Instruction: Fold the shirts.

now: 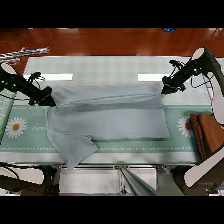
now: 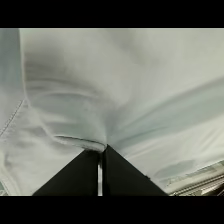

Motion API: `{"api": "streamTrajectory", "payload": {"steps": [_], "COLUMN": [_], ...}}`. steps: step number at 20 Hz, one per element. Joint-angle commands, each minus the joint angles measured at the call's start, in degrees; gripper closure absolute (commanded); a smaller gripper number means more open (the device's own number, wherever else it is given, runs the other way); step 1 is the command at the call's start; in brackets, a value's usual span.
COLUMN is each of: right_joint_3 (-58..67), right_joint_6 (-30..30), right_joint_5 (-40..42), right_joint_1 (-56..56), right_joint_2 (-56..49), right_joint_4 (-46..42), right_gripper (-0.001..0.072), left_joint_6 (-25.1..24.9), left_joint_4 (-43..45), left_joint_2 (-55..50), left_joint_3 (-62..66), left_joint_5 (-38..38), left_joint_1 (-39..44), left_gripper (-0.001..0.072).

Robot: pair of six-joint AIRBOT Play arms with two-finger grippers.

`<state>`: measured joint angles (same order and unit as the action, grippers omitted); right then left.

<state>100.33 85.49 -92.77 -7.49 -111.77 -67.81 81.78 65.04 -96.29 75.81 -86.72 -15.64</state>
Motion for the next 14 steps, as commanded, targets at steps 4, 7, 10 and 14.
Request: {"api": "streamTrajectory", "payload": {"steps": [4,7,10,14], "right_joint_3": [-1.1,-3.9,-18.1,-41.3], "right_joint_6": [1.7,2.1,0.5,-7.1], "right_joint_5": [1.6,3.4,13.2,24.5], "right_joint_1": [-1.5,-5.2,-7.8,-6.4], "right_joint_2": [3.3,10.7,21.6,34.8], "right_joint_4": [-2.4,-4.8,-0.4,14.8], "right_gripper": [0.0302,0.0302,0.0303,0.0303], "left_joint_6": [1.2,1.1,0.3,-3.6], "left_joint_4": [0.2,3.6,7.6,-4.1], "left_joint_2": [1.8,7.9,18.4,33.4], "left_joint_3": [-1.0,-5.4,-17.5,-37.1], "left_joint_5": [-3.5,-5.0,-2.7,4.3], "left_joint_1": [-0.9,-4.6,-13.1,-30.1], "left_gripper": [0.0206,0.0206,0.0206,0.0205]}}
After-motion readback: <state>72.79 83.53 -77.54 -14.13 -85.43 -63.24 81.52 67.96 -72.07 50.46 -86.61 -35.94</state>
